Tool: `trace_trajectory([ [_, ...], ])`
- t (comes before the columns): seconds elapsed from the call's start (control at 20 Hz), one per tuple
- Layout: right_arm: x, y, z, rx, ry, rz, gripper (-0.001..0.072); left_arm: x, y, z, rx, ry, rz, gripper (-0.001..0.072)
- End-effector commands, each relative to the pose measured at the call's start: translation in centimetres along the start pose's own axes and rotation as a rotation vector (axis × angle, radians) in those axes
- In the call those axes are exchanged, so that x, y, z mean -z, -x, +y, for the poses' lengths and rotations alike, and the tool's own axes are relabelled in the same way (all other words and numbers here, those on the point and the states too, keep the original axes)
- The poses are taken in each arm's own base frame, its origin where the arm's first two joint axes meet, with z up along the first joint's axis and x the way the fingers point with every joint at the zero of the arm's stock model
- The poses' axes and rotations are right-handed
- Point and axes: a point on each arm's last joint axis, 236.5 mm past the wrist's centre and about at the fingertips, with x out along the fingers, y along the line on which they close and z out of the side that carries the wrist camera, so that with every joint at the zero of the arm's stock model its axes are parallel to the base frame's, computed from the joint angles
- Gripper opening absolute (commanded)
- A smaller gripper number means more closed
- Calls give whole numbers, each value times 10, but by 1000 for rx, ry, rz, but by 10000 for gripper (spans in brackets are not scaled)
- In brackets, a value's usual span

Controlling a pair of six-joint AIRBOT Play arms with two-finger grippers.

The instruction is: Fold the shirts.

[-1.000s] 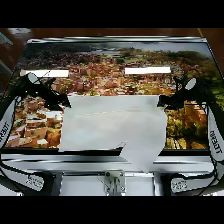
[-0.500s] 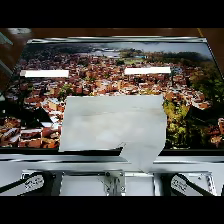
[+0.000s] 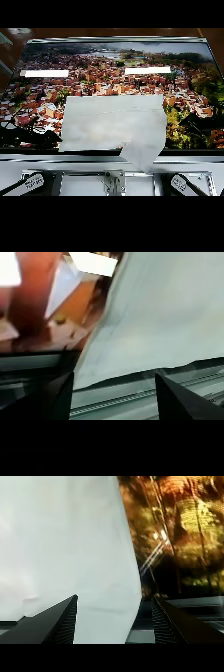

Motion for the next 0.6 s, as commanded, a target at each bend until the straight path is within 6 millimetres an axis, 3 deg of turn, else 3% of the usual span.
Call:
trace_trajectory([
  [0.0, 1, -1, 4, -23, -8, -1, 584, 10, -18, 1, -1, -14, 57, 600],
  [0.35, 2, -1, 5, -25, -18, 4, 584, 3, -42, -18, 24, -31, 64, 582],
  [0.4, 3, -1, 5, -25, -19, 9, 583, 4, -45, -21, 31, -33, 73, 432],
  [0.45, 5, -1, 3, -18, -18, 16, 583, 5, -48, -25, 37, -36, 81, 207],
  [0.55, 10, -1, -2, 2, -14, 37, 583, 5, -49, -31, 58, -35, 81, 37],
])
